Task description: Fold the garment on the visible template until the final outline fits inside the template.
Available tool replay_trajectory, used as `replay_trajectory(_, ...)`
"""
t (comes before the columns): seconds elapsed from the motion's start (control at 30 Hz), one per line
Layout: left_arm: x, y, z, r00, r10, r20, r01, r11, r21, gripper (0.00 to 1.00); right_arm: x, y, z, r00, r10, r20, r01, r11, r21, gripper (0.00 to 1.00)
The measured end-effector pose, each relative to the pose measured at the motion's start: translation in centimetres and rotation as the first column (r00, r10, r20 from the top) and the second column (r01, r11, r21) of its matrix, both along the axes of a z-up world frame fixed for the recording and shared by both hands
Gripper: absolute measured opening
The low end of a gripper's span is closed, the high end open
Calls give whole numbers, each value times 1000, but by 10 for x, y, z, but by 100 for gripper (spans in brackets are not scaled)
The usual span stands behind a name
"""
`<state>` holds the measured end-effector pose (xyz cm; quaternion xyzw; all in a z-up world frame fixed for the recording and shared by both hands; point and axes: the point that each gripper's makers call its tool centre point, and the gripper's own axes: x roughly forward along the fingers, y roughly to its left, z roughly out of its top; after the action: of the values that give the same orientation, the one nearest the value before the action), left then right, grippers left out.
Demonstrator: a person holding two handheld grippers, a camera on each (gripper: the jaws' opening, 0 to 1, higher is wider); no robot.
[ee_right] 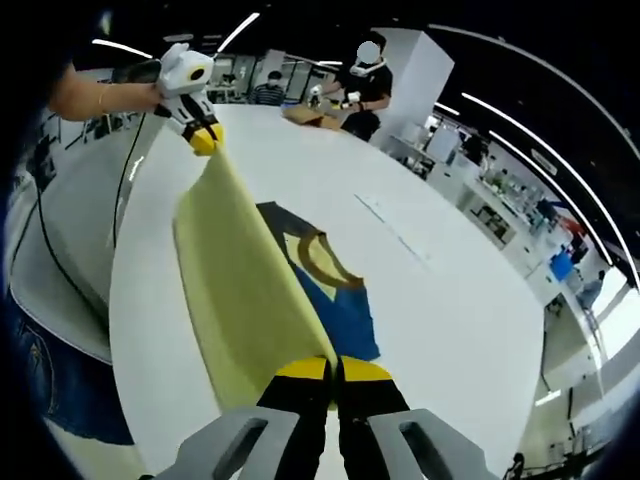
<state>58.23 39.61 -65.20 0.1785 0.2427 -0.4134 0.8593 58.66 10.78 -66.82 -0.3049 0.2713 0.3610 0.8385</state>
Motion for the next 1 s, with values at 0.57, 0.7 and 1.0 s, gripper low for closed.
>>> replay_trajectory(0.57,53,0,15,993,89,81,-87,996,-26,0,50,-3,11,991,-60,117,71,993,-96,0)
replay_trajectory(0.7,62,-2,12,991,98,91,-98,995,-8,0,60,-4,8,989,-65,130,81,989,-121,0)
replay_trajectory(1.0,83,0,-1,989,126,82,-126,992,1,0,88,-6,-4,980,-134,143,149,984,-99,0)
